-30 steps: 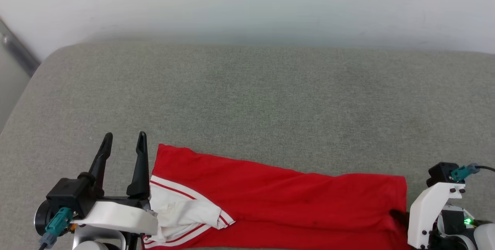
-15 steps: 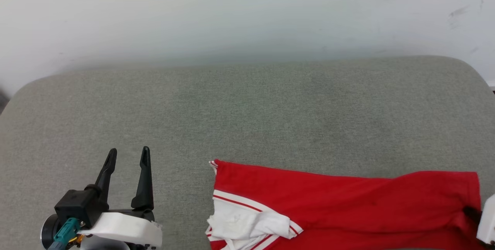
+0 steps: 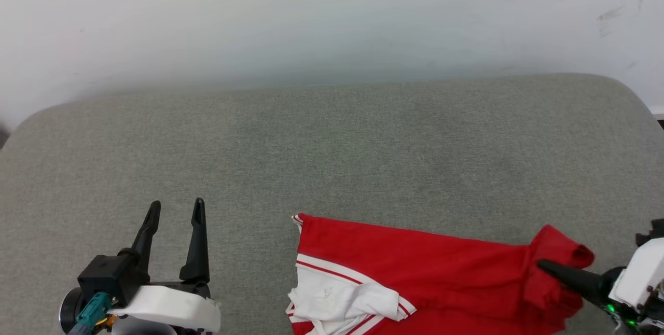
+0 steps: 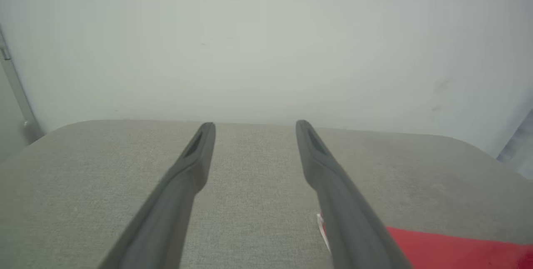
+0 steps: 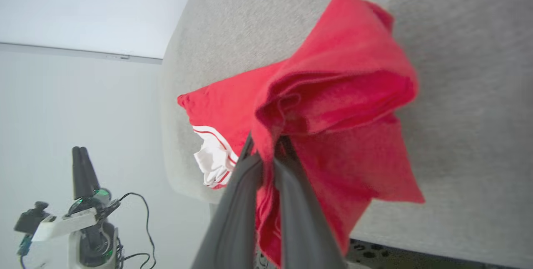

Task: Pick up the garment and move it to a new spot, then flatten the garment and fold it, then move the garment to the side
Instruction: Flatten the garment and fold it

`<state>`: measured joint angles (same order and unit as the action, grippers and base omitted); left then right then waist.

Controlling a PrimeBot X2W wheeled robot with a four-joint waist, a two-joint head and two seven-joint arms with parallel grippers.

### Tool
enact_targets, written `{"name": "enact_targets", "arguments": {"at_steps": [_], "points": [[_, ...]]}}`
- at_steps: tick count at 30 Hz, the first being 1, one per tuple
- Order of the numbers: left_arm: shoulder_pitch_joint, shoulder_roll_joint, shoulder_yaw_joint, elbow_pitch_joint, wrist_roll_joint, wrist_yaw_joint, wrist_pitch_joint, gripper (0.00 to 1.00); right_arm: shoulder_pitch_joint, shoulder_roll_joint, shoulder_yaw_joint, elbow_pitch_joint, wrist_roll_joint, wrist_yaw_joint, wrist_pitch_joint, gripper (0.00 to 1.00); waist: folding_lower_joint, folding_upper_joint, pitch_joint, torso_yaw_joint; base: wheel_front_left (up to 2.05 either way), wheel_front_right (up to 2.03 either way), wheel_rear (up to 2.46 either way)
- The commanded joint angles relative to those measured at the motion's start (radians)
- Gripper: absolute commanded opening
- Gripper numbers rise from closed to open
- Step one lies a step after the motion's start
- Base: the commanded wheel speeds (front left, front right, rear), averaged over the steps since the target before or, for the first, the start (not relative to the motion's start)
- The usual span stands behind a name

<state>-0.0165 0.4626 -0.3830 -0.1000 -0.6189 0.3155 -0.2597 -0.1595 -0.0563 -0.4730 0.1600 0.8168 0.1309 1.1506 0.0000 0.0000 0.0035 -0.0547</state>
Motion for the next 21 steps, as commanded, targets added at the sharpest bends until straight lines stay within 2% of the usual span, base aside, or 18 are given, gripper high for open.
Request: {"name": "enact_targets", "arguments": {"at_steps": [1,4,7,12,17,21], "points": [[-0.01,-0.002,-0.003,0.0,0.005,-0.004,-0.002,1.0,-0.018,0.008,0.019,0.027,0.072,0.0,0.012,0.0,0.0,0.0,0.003,0.009,0.0,0.0,0.0],[-0.017,-0.003,-0.008,0.002,0.004,-0.005,0.002,1.0,-0.038,0.008,0.115,0.094,0.226,0.0,-0.021,0.0,0.0,0.0,0.01,0.026,0.0,0.0,0.0],[-0.03,-0.005,-0.012,0.004,0.004,-0.008,0.007,1.0,-0.052,0.007,0.26,0.149,0.339,0.0,-0.09,0.0,0.0,0.0,0.02,0.046,0.0,0.0,0.0],[-0.057,-0.014,-0.028,0.015,0.008,-0.02,0.014,1.0,-0.09,0.007,0.539,0.202,0.45,0.0,-0.23,0.0,0.0,0.0,0.036,0.089,0.0,0.0,0.0],[-0.08,-0.022,-0.04,0.027,0.007,-0.033,0.015,1.0,-0.145,0.007,0.766,0.235,0.501,0.0,-0.348,0.0,0.0,0.0,0.056,0.131,0.0,0.0,0.0],[-0.098,-0.032,-0.044,0.039,0.006,-0.041,0.011,1.0,-0.194,0.006,0.861,0.29,0.442,0.0,-0.457,0.0,0.0,0.0,0.077,0.158,0.0,0.0,0.0]]}}
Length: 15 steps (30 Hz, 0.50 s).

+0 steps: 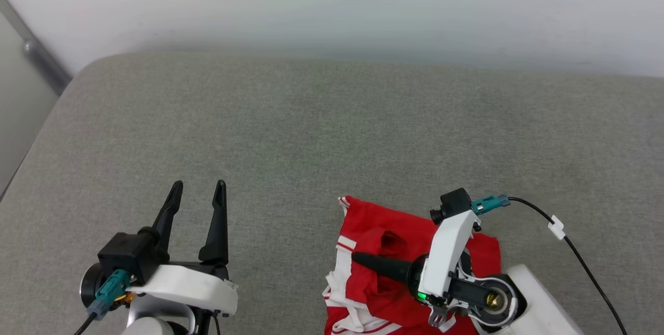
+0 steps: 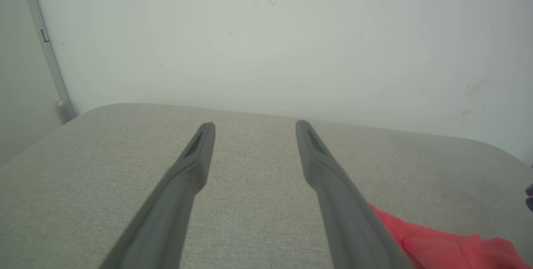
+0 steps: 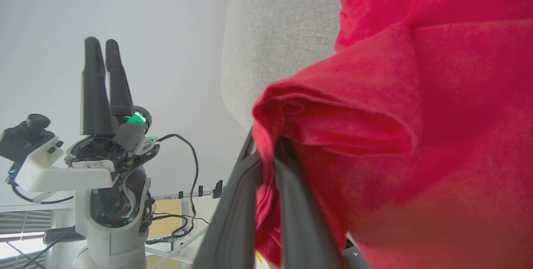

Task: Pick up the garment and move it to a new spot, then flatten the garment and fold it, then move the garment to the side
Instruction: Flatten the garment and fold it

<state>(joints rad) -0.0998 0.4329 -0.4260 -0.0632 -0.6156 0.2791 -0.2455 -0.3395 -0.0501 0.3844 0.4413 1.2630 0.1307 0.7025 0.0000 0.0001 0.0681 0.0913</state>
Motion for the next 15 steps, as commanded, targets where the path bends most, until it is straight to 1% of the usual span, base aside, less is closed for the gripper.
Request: {"name": "enact_targets", "arguments": {"at_steps": [1,2,3,7,10,12,14,15], "points": [[-0.016,-0.005,-0.001,0.005,0.003,-0.004,-0.004,1.0,-0.023,0.0,0.017,0.032,-0.029,0.0,-0.035,0.11,0.0,-0.0001,0.018,0.016,0.0,0.0,0.0],[-0.018,-0.007,-0.001,0.009,0.003,-0.006,-0.005,1.0,-0.035,0.0,0.03,0.051,-0.058,0.0,-0.061,0.43,0.0,-0.0001,0.022,0.02,0.0,0.0,0.0],[-0.02,-0.01,0.0,0.012,0.003,-0.009,-0.007,1.0,-0.046,0.0,0.041,0.073,-0.075,0.0,-0.081,1.0,0.0,-0.0001,0.025,0.022,0.0,0.0,0.0],[-0.02,-0.016,0.003,0.023,0.003,-0.013,-0.01,1.0,-0.075,-0.001,0.09,0.104,-0.105,0.0,-0.106,1.0,0.0,-0.0001,0.03,0.021,0.0,0.0,0.0],[-0.013,-0.017,0.009,0.03,0.002,-0.012,-0.013,1.0,-0.103,-0.024,0.134,0.085,-0.154,0.0,-0.122,1.0,0.0,-0.0001,0.025,0.011,0.0,0.0,0.0],[-0.008,-0.015,0.011,0.033,0.004,-0.01,-0.014,1.0,-0.12,-0.055,0.168,0.056,-0.208,0.0,-0.143,1.0,0.0,-0.0001,0.017,0.001,0.0,0.0,0.0],[-0.006,-0.016,0.011,0.034,0.007,-0.007,-0.012,1.0,-0.132,-0.094,0.195,0.024,-0.277,0.0,-0.188,1.0,0.0,-0.0001,0.009,-0.008,0.0,0.0,0.0],[0.003,-0.015,0.013,0.035,0.008,0.002,-0.013,1.0,-0.137,-0.16,0.195,0.004,-0.423,0.0,-0.285,1.0,0.0,-0.0001,-0.004,-0.025,0.0,0.0,0.0]]}}
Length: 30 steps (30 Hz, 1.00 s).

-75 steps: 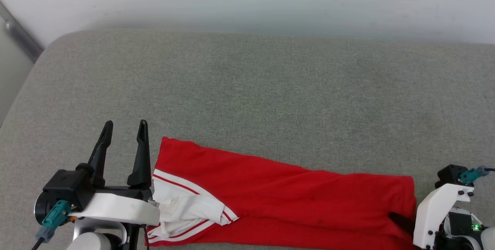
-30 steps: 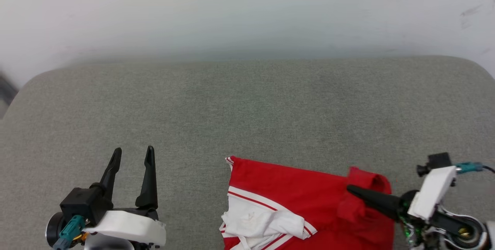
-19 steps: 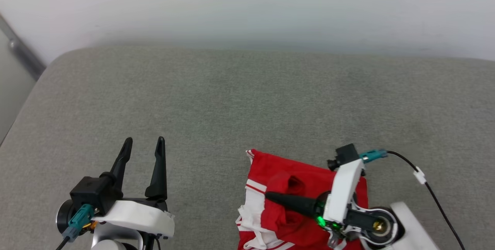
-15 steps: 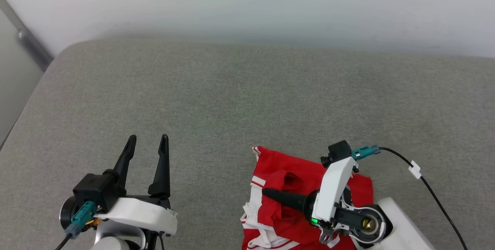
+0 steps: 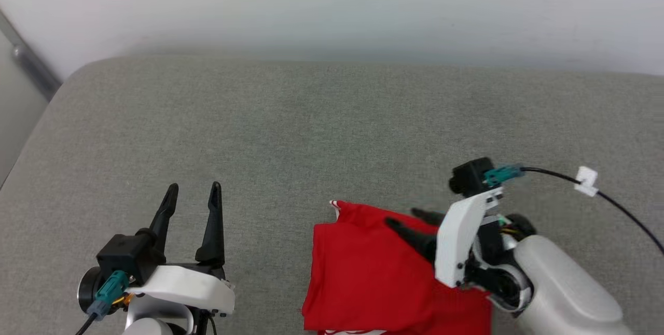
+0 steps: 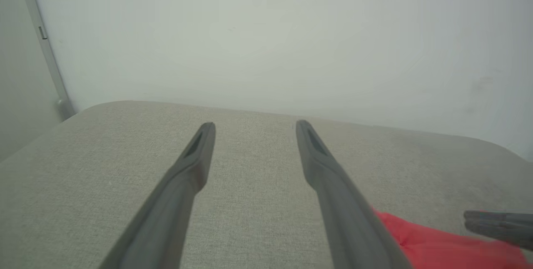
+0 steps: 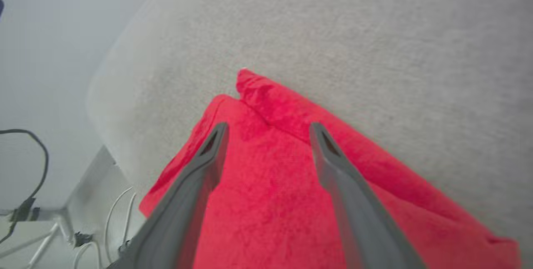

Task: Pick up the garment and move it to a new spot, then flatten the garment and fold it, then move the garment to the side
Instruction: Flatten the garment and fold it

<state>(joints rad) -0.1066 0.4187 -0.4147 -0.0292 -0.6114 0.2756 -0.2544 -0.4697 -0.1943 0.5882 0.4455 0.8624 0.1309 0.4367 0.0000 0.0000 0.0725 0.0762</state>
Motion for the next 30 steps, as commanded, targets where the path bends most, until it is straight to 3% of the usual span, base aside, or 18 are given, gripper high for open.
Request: {"name": "enact_targets", "arguments": {"at_steps": [1,6,7,11,16,22,30], "points": [[0.013,0.0,0.003,0.001,0.004,0.006,-0.005,1.0,0.0,-0.031,-0.03,0.003,-0.068,0.0,-0.054,1.0,0.0,0.0,-0.013,-0.016,0.0,0.0,0.0],[0.034,0.002,0.016,0.0,0.001,0.016,-0.005,1.0,0.068,-0.086,-0.182,0.0,-0.254,0.0,-0.18,1.0,0.0,0.0,-0.036,-0.048,0.0,0.0,0.0],[0.043,0.003,0.021,0.002,-0.002,0.022,-0.006,1.0,0.106,-0.103,-0.267,-0.015,-0.336,0.0,-0.223,1.0,0.0,0.0,-0.044,-0.06,0.0,0.0,0.0],[0.061,0.008,0.031,0.005,-0.003,0.026,-0.007,1.0,0.182,-0.097,-0.399,-0.065,-0.427,0.0,-0.273,1.0,0.0,0.0,-0.06,-0.077,0.0,0.0,0.0],[0.085,0.012,0.045,0.014,0.0,0.028,-0.009,1.0,0.305,-0.054,-0.57,-0.229,-0.539,0.0,-0.356,1.0,0.0,0.0,-0.077,-0.098,0.0,0.0,0.0],[0.108,0.015,0.045,0.013,0.026,0.033,-0.011,1.0,0.45,0.032,-0.62,-0.475,-0.615,0.0,-0.416,1.0,0.0,0.0,-0.094,-0.109,0.0,0.0,0.0],[0.148,0.014,0.04,0.005,0.061,0.046,-0.012,1.0,0.573,0.074,-0.611,-0.599,-0.667,0.0,-0.401,1.0,0.0,0.0,-0.118,-0.117,0.0,0.0,0.0]]}}
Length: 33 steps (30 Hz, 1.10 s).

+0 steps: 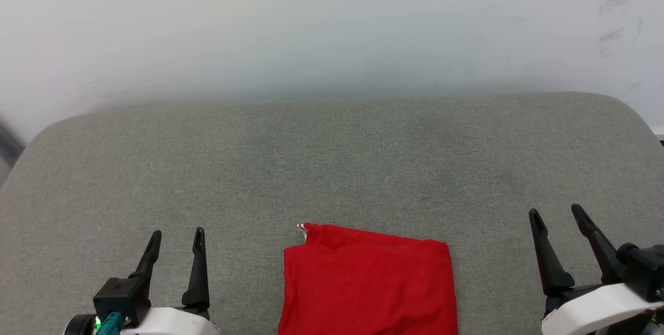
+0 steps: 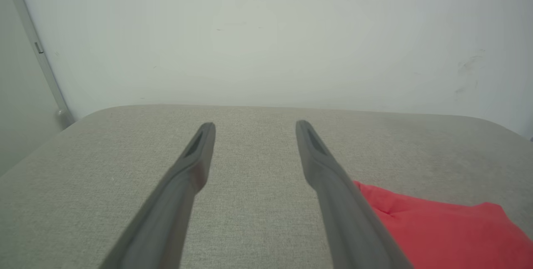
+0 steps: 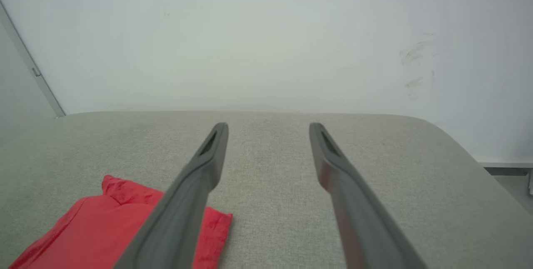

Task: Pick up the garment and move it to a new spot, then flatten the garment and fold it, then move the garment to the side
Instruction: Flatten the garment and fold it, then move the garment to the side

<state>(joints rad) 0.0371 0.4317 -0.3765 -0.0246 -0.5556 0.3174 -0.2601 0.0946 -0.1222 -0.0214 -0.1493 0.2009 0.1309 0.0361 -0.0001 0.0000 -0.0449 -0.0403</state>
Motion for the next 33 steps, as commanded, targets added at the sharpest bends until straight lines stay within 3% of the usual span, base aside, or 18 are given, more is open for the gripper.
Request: {"name": "enact_targets", "arguments": {"at_steps": [1,14,18,24,28,33], "points": [[0.009,0.0,0.002,0.003,0.006,0.005,-0.006,1.0,0.015,0.005,-0.001,-0.009,-0.01,0.0,0.004,1.0,0.0001,0.0,-0.001,-0.003,0.0,0.0,0.0],[0.003,0.0,0.01,0.006,0.015,0.003,-0.007,1.0,0.025,0.021,-0.02,-0.02,-0.016,0.0,0.042,1.0,0.0001,0.0,0.003,-0.008,0.0,0.0,0.0],[-0.001,0.0,0.016,0.004,0.013,0.003,-0.007,1.0,0.026,0.027,-0.061,0.011,0.056,0.0,0.111,1.0,0.0001,0.0,0.006,-0.007,0.0,0.0,0.0],[-0.014,-0.007,0.029,-0.01,0.012,-0.012,-0.006,1.0,-0.027,-0.007,-0.196,0.131,0.246,0.0,0.329,1.0,0.0001,0.0,0.016,0.006,0.0,0.0,0.0],[-0.023,-0.017,0.04,-0.016,0.016,-0.019,-0.006,1.0,-0.067,-0.024,-0.281,0.259,0.351,0.0,0.555,1.0,0.0001,0.0,0.026,0.023,0.0,0.0,0.0],[-0.044,-0.025,0.041,-0.013,0.025,-0.034,-0.006,1.0,-0.138,0.023,-0.348,0.375,0.443,0.0,0.769,1.0,0.0001,0.0,0.056,0.058,0.0,0.0,0.0]]}}
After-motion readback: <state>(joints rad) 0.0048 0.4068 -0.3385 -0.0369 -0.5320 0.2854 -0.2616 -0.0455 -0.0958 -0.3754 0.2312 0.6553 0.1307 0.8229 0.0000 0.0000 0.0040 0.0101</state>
